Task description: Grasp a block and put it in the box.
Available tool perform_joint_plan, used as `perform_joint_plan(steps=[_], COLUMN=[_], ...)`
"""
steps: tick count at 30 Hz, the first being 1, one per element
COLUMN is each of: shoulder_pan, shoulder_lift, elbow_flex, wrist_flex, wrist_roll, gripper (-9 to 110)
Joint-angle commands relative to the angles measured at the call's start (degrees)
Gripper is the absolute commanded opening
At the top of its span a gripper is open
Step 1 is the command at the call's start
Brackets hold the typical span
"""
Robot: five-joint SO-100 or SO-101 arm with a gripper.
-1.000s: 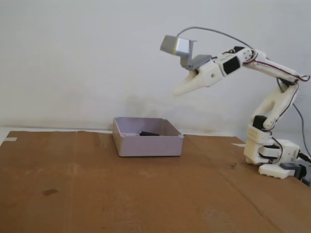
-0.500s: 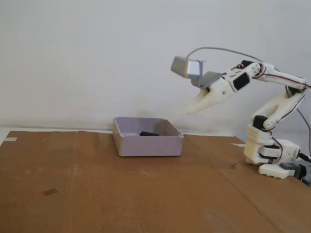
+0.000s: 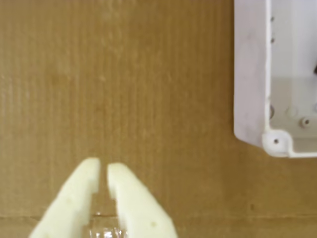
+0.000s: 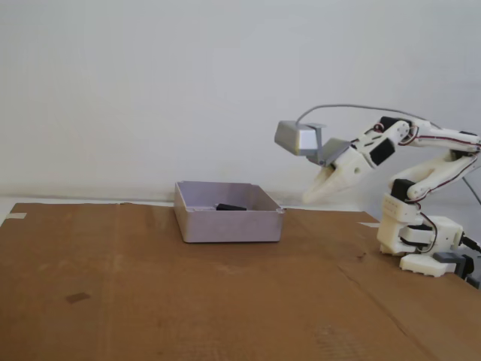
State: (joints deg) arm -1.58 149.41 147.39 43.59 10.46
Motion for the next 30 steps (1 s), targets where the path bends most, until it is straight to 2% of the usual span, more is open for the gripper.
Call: perform_joint_plan(steps=[1,30], shoulder_pan=[-0.2,-0.2], shoulder_lift=[4.9,22.9], elbow_flex=[1.1,27.2], wrist_flex=[-1.2,-1.2], wrist_roll=[0.4,-0.2], gripper=[0,0])
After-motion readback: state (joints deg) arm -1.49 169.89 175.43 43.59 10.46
